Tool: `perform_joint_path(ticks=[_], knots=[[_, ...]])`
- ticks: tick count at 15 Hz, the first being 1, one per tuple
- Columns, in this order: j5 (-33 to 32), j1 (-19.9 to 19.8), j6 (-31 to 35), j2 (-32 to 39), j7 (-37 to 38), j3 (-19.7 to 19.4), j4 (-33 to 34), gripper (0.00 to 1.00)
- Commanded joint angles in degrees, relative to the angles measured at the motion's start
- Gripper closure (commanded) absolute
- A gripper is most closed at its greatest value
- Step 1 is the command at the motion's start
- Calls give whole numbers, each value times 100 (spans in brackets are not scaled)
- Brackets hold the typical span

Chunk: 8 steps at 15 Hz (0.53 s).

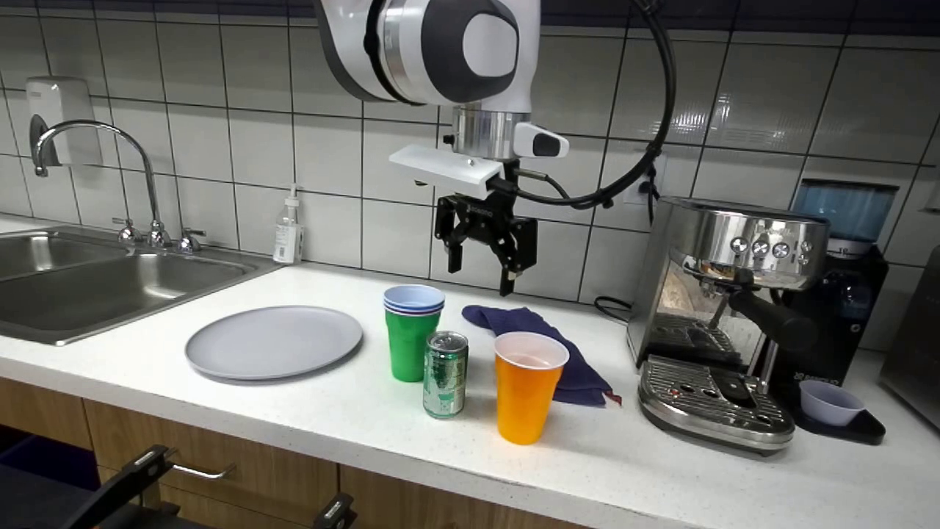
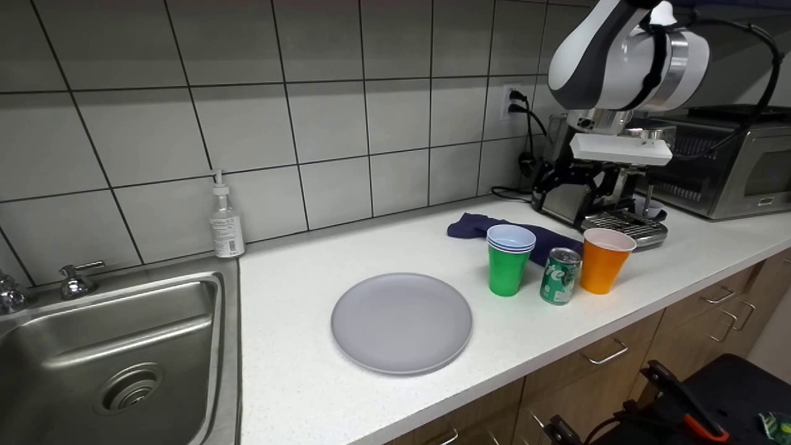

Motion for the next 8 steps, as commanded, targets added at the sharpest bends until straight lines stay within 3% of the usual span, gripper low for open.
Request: perform_joint_path(ticks=[1,8], knots=[[-45,-150,-295,108,-374,-45,241,0],[-100,-264,-208,471,-421,-110,418,0]])
